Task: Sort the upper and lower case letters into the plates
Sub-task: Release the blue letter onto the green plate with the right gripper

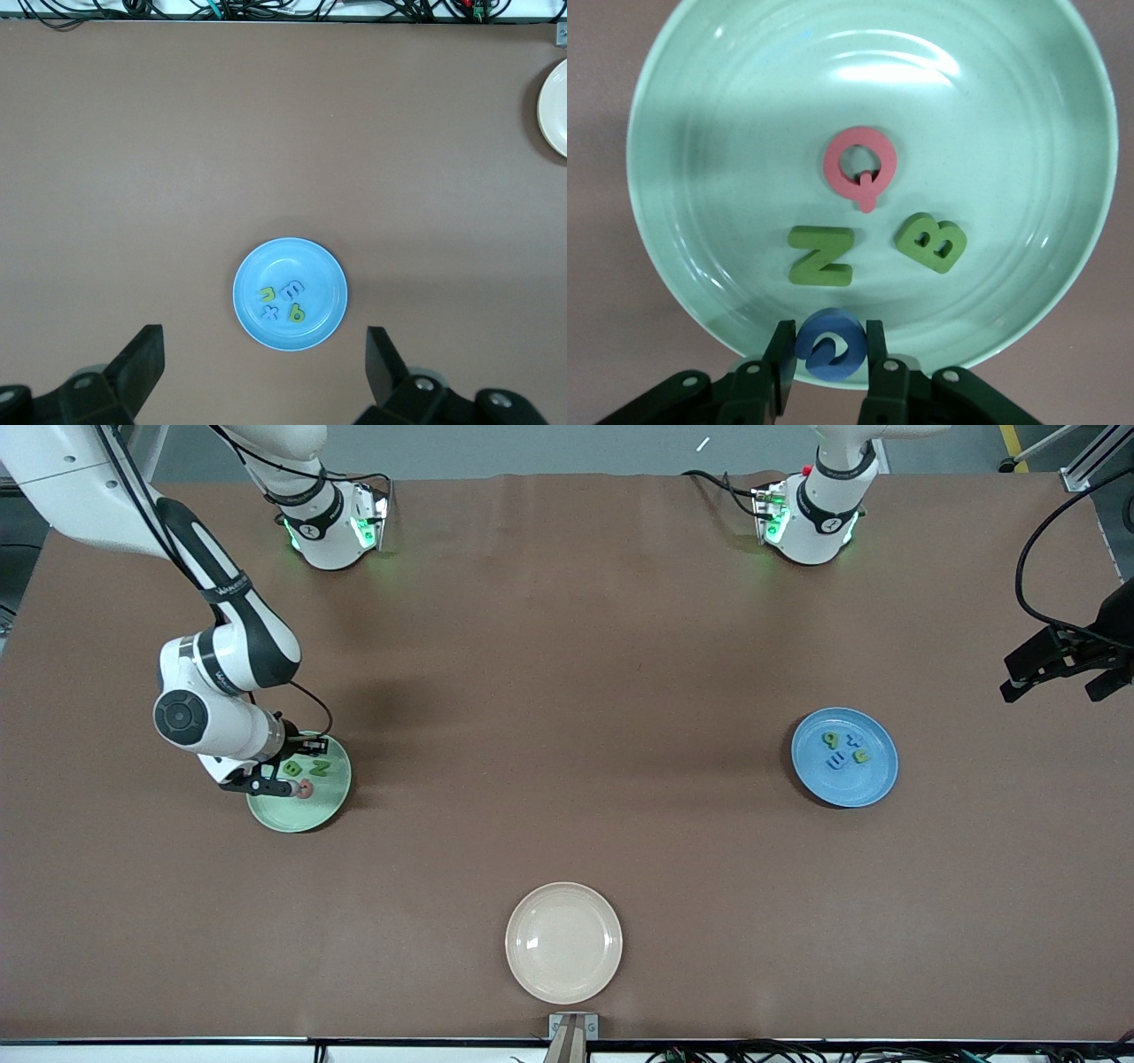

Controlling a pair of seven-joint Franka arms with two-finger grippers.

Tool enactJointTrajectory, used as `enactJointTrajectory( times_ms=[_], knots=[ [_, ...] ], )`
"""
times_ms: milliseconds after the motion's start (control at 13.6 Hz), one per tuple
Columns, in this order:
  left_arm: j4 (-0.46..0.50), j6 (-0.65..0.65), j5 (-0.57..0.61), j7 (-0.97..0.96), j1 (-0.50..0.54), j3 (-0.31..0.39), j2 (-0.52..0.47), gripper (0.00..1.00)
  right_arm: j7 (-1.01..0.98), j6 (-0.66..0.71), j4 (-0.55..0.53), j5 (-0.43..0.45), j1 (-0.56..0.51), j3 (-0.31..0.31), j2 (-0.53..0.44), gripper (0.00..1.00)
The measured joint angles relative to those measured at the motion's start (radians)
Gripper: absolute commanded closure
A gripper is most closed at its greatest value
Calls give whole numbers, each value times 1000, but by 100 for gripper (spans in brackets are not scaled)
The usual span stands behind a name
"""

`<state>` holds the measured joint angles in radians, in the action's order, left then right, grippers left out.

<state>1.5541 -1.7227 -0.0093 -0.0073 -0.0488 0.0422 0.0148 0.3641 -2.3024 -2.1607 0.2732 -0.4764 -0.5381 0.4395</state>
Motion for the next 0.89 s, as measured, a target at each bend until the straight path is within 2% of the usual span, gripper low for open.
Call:
enactJointTrajectory(
  times_ms=[517,886],
  knots=[
    [0,0,0,0,-2,-1,0,0,-1,-1,-1,45,-39,4,-5,98],
    [0,0,0,0,-3,-1,0,0,-5,-1,-10,46,-50,2,-5,97]
  ],
)
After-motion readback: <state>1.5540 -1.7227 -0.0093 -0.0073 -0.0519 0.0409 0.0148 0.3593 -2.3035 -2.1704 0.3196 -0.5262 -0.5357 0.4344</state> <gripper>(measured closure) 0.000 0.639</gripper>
